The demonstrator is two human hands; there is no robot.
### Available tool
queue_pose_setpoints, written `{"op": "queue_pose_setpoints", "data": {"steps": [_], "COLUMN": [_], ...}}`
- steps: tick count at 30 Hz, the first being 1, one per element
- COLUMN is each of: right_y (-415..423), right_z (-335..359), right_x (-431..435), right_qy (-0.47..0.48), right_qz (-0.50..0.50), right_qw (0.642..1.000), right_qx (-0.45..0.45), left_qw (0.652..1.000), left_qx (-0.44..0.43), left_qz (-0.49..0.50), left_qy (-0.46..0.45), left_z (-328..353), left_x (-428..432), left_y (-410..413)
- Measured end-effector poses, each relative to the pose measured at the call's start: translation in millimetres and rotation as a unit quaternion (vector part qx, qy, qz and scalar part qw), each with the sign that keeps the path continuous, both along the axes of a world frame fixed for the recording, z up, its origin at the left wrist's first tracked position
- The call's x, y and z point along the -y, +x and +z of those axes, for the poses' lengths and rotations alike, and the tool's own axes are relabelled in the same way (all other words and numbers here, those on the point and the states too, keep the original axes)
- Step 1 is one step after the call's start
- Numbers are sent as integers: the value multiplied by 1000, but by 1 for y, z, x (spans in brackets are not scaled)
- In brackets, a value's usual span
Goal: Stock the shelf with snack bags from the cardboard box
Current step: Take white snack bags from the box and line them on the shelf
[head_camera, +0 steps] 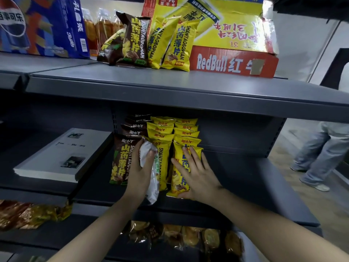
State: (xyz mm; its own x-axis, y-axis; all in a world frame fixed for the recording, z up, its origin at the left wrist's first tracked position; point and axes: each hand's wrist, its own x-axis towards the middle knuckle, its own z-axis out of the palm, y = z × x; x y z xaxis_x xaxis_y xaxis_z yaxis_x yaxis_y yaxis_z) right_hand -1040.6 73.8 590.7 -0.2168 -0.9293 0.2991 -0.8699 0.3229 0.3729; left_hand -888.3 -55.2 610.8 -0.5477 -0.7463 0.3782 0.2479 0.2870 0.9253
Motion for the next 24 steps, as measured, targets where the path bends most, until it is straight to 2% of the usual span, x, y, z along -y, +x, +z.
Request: {"op": "queue_pose_setpoints", "data": {"steps": [14, 18, 21, 24], "right_y": [1, 12, 25, 41], "right_z": [2, 7, 13, 20], "right_x": [3, -11, -21, -31], "right_qy": [-10, -74, -150, -139], "right_qz": [11, 58, 105, 117], "right_qw": [1000, 995, 977, 949], "right_qx": [24, 46, 107, 259], "left_qw": [1000, 999, 999, 998], "left_qx": [18, 39, 36, 46], "left_qz": [-9, -21, -10, 14], "left_qy": [-15, -21, -25, -34], "left_z": [9, 14, 19, 26], "left_x": [-11, -15, -28, -44], "left_y": [1, 2, -2, -13]}}
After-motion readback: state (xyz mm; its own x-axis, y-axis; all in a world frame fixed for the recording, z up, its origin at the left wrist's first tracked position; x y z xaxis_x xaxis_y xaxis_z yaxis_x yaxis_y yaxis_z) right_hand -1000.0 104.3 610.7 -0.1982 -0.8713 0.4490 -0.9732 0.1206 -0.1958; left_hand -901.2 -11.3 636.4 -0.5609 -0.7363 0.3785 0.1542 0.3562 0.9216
